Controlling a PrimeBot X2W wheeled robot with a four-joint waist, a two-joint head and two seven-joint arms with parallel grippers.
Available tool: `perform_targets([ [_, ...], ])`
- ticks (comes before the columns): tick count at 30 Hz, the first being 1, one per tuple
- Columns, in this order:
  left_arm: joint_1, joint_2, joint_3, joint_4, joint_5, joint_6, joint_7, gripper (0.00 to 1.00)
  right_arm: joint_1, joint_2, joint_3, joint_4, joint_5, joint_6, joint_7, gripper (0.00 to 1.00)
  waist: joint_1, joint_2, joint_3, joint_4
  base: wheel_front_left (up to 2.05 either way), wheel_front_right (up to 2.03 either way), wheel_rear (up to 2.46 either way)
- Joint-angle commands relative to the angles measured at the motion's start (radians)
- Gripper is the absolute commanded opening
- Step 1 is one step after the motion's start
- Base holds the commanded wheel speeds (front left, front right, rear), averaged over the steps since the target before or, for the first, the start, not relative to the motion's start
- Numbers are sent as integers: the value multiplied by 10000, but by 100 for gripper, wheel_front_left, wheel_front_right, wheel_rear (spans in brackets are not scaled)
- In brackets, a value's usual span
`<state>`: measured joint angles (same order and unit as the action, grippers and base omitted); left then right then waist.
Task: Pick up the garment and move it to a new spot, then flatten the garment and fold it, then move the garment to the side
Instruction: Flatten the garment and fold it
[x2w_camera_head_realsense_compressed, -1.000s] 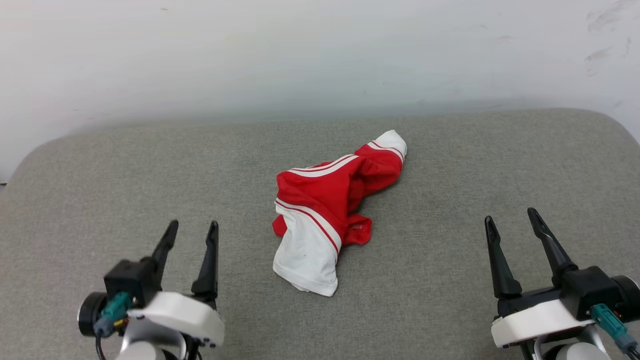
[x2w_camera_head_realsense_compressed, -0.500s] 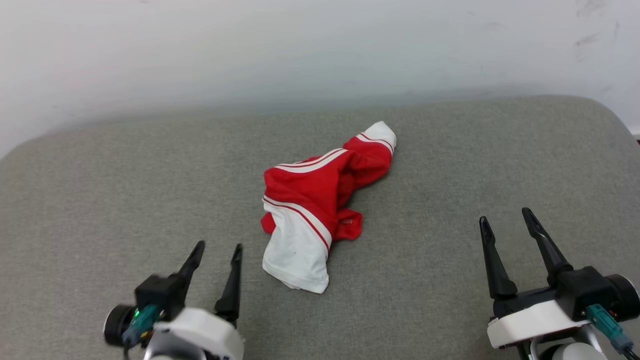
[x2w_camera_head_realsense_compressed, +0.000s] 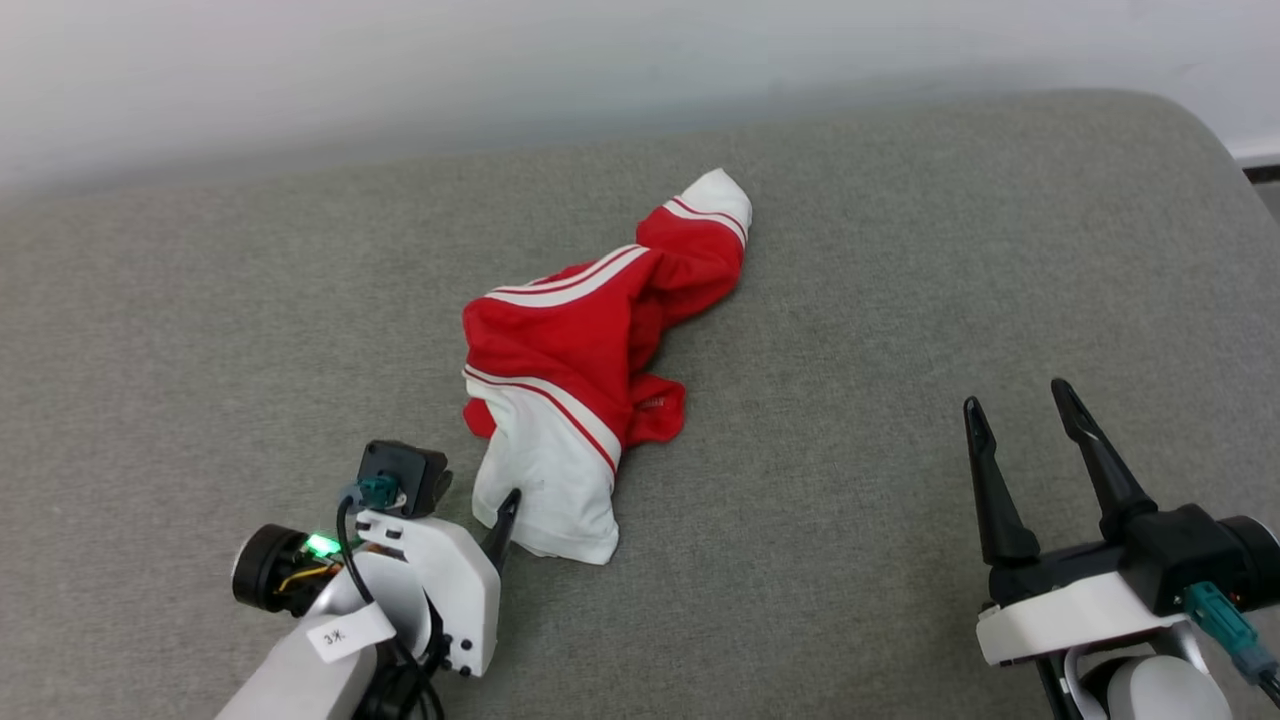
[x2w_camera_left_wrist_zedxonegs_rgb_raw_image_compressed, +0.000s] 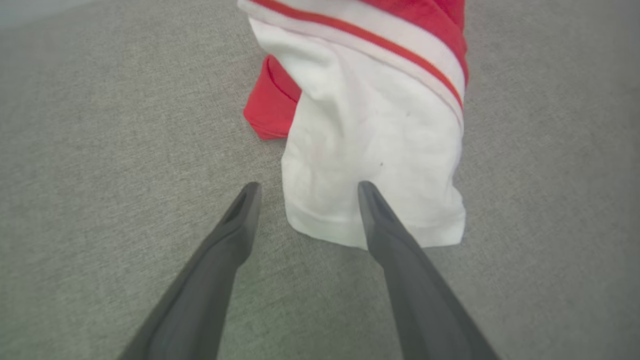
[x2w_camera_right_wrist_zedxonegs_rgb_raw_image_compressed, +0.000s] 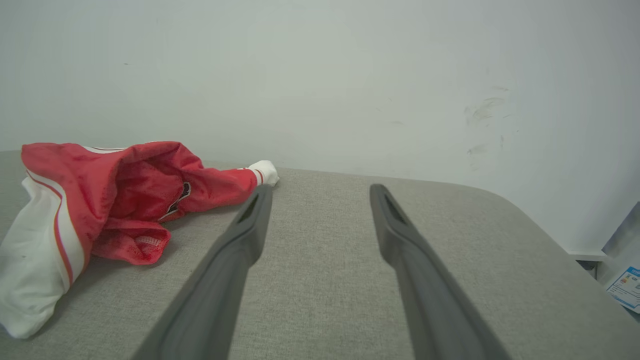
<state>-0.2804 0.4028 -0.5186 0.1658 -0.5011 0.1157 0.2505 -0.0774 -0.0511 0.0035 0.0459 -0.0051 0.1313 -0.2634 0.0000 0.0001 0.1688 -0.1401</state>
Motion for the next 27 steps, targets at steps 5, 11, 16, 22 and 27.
perform_targets([
  [5,-486,27,19,624,74,106,107,100,-240,17,-21,-56,67,-10,-21,100,0,-1,478,-306,0,0,0],
  [11,-876,153,-262,1586,338,-66,424,100,-317,17,-8,-96,69,-10,-21,100,0,-1,775,-423,0,0,0],
  [16,-685,98,-640,2337,343,-268,711,0,-374,17,-43,-65,51,-10,-21,100,0,-1,790,-405,0,0,0],
  [22,-352,32,-308,2396,58,-161,-168,0,-256,17,-107,70,-32,-10,-21,100,0,-1,367,-210,0,0,0],
  [27,-42,189,129,1785,-136,65,-887,0,-52,17,-139,185,-44,-10,-21,100,0,-1,-206,50,0,0,0],
])
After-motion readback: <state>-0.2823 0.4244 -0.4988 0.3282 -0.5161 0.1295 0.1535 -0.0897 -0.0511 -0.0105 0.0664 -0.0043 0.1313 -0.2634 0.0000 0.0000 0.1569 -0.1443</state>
